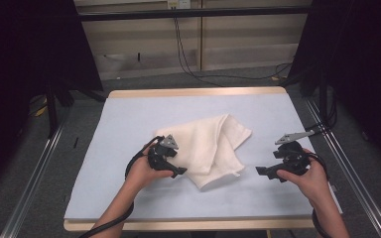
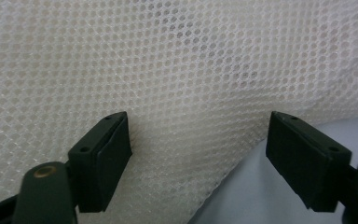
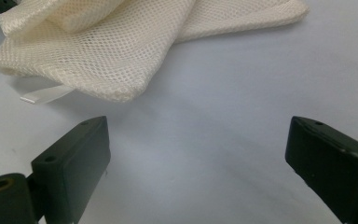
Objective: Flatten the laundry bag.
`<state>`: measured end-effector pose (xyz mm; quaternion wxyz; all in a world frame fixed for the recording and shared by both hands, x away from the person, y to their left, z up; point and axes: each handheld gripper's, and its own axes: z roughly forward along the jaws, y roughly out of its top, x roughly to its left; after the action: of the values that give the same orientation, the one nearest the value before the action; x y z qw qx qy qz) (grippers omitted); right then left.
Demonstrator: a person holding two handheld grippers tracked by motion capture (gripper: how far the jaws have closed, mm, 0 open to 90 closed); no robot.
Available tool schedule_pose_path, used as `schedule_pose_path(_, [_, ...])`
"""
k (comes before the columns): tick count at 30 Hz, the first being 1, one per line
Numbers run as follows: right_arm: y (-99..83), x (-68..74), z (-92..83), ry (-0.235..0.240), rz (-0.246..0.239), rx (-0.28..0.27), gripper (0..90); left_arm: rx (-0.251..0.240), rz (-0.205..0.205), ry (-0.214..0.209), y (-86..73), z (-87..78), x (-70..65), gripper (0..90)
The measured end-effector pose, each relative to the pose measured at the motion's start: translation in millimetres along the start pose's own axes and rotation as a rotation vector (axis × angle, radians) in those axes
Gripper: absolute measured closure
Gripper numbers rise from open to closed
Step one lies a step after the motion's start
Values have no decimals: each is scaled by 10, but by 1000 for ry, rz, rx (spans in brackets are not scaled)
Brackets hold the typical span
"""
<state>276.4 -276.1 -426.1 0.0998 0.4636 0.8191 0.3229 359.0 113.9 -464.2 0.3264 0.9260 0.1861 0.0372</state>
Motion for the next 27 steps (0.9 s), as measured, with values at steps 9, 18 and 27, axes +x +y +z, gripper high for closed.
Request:
schedule_pose_path(9, [11,21,1,-11,-2,6,62,40,-8,36,16,7,8,374])
schedule_pose_path(18, [12,19,6,-1,-11,3,63,36,-139,-3,-20,-79,154,686])
schedule_pose_path(27, [22,33,16,0,-21,2,64,7,-239,-28,25,-167,230,799])
